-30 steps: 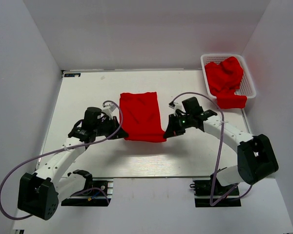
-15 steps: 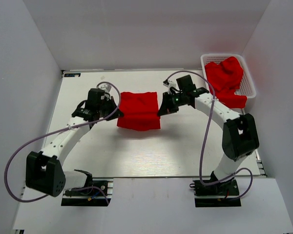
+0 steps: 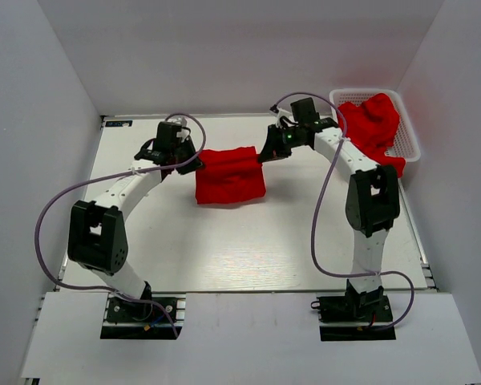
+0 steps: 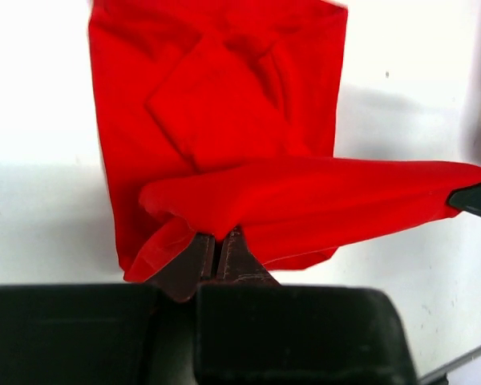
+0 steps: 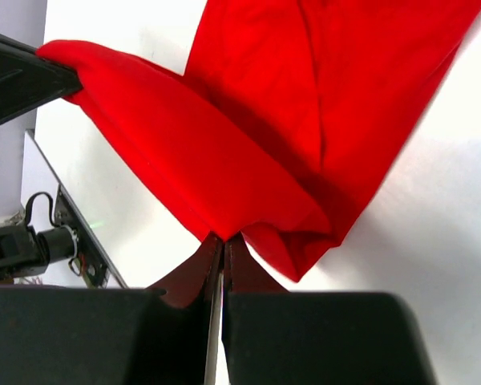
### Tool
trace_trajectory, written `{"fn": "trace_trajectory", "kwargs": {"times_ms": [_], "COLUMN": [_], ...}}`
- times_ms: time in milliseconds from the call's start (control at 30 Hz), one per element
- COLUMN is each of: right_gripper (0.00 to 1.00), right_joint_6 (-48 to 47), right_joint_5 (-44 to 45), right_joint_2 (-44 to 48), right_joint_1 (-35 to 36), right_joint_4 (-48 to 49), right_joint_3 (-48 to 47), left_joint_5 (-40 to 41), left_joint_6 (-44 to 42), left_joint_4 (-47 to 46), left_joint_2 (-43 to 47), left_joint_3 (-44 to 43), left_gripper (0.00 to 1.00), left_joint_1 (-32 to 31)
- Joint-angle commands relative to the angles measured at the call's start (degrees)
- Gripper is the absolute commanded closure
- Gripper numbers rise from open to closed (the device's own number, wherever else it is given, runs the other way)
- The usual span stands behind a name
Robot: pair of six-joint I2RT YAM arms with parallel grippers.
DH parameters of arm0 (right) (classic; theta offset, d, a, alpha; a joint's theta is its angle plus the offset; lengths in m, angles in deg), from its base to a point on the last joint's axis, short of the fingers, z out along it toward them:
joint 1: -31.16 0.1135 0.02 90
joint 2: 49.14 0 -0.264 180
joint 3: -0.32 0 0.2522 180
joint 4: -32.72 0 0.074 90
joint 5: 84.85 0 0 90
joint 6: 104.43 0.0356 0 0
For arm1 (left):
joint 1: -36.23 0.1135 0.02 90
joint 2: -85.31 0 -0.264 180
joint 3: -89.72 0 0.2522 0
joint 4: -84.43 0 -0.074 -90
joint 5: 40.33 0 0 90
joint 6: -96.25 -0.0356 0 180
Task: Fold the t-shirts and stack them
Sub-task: Fold the long partially folded tshirt into a neat square
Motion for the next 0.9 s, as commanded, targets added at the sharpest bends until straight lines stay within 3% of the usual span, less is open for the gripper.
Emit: {"fn": "trace_trajectory", "kwargs": {"times_ms": [0, 467, 867], "right_gripper": [1.0, 1.0, 1.0], "right_joint_6": [-1.6, -0.3, 1.7], "right_joint_5": [-1.7, -3.7, -9.6], "right_joint_2": [-2.6, -11.3, -21.4], "right_joint_1": [-1.6, -4.5, -4.8], "right_joint_4": [-1.5, 10.7, 37.2], "right_joint_3": [-5.5, -12.9, -14.9], "left_joint_5": [2.2, -3.1, -6.7], "left_joint_6": [-1.7, -4.0, -2.9], "left_joint_4": [-2.3, -8.3, -16.5], "left_joint_2": [-0.8, -14.1, -22.0], "left_joint_3": [-4.5, -14.1, -16.8], "left_gripper": [1.0, 1.0, 1.0], "left_joint_1": [1.4, 5.1, 7.3]}}
